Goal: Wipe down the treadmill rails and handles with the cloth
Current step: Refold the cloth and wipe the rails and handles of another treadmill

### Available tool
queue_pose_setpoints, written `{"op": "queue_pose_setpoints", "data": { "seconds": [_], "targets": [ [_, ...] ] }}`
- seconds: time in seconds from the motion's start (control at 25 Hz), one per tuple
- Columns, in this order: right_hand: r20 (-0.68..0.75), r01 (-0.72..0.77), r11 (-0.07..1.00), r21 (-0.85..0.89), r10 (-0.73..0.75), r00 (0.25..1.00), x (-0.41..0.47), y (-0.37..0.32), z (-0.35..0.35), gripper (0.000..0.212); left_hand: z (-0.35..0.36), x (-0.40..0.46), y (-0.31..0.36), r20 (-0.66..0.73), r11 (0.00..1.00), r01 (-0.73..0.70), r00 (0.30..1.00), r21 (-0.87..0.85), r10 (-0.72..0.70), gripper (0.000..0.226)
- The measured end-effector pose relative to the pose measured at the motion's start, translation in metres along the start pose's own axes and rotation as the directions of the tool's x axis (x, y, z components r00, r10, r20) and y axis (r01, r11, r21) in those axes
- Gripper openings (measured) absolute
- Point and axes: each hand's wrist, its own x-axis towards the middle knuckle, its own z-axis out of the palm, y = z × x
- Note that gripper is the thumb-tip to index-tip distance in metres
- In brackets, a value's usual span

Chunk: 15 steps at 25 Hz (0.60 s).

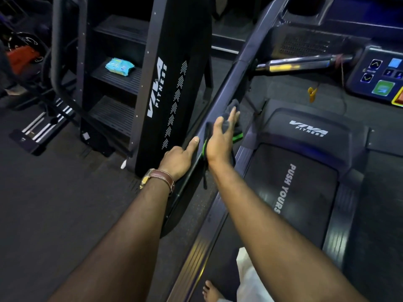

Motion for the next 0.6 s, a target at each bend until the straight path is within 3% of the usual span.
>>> {"op": "queue_pose_setpoints", "data": {
  "seconds": [0.08,0.2,0.28,0.4,0.48,0.6],
  "targets": [
    [-0.003,-0.193,0.978,0.077,0.194,0.981,0.006,0.007,0.0,0.056,-0.001,-0.001,0.009,-0.013,1.0,-0.011,1.0,-0.005,0.011,0.085],
    [0.081,-0.105,0.993,-0.046,0.109,0.991,-0.016,0.003,0.002,0.064,-0.001,0.014,0.03,-0.02,0.999,-0.023,1.0,0.028,0.023,0.088],
    [0.048,-0.079,0.996,0.044,0.077,0.996,0.004,-0.001,-0.001,0.063,0.0,0.022,0.041,-0.052,0.998,-0.025,0.998,0.05,0.027,0.091],
    [0.011,-0.408,0.899,0.159,0.412,0.911,0.025,0.006,0.0,0.06,0.002,0.027,0.046,-0.061,0.998,-0.034,0.997,0.048,0.037,0.09],
    [0.024,-0.373,0.926,0.058,0.372,0.928,0.006,0.0,0.003,0.063,0.002,0.035,0.049,-0.043,0.998,-0.037,0.998,0.055,0.04,0.089],
    [-0.088,-0.138,0.99,0.012,0.138,0.986,0.029,-0.013,0.011,0.064,0.001,0.052,0.058,-0.037,0.999,-0.028,0.999,0.046,0.03,0.089]
  ]
}}
